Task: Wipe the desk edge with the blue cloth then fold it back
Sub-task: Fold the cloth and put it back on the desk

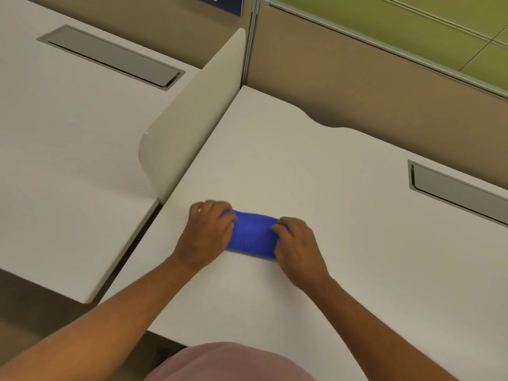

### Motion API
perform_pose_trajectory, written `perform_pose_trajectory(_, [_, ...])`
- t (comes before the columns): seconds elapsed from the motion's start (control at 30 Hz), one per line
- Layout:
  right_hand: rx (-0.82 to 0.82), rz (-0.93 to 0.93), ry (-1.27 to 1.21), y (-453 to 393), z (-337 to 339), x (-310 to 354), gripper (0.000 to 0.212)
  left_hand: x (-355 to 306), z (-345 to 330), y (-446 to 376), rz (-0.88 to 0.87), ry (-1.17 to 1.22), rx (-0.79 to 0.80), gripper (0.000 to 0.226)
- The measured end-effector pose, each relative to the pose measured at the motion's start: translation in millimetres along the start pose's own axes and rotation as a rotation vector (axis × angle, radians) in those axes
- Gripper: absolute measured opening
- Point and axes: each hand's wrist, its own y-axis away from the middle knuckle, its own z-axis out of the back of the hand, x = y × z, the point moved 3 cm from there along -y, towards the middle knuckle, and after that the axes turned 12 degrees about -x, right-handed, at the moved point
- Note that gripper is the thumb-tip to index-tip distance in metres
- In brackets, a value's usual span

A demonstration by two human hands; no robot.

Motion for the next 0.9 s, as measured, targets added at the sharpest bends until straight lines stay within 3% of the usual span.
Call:
perform_pose_trajectory(0.1, [0.148, 0.101, -0.034, 19, -6, 10, 0.053, -4, 0, 26, -0.176, 0.123, 0.128, 0.027])
perform_pose_trajectory(0.27, [0.237, 0.028, -0.001, 22, -20, 11, 0.068, -3, -5, 32, -0.172, 0.032, 0.419, 0.066])
perform_pose_trajectory(0.47, [0.150, 0.046, 0.005, 2, -11, 4, 0.058, -5, -16, 9, -0.245, -0.038, 0.374, 0.061])
perform_pose_trajectory(0.53, [0.138, -0.044, -0.024, -11, 1, -2, 0.047, -11, -16, -4, -0.242, 0.005, 0.325, 0.055])
perform_pose_trajectory(0.7, [0.248, -0.407, -0.195, -22, 46, -53, 0.036, -40, -11, -46, 0.070, 0.279, 0.275, 0.051])
perform_pose_trajectory(0.8, [0.342, -0.497, -0.411, -21, 76, -92, 0.037, -66, -17, -80, 0.261, 0.483, 0.399, 0.053])
perform_pose_trajectory(0.9, [0.393, -0.545, -0.534, -20, 97, -139, 0.040, -89, -38, -115, 0.332, 0.598, 0.567, 0.046])
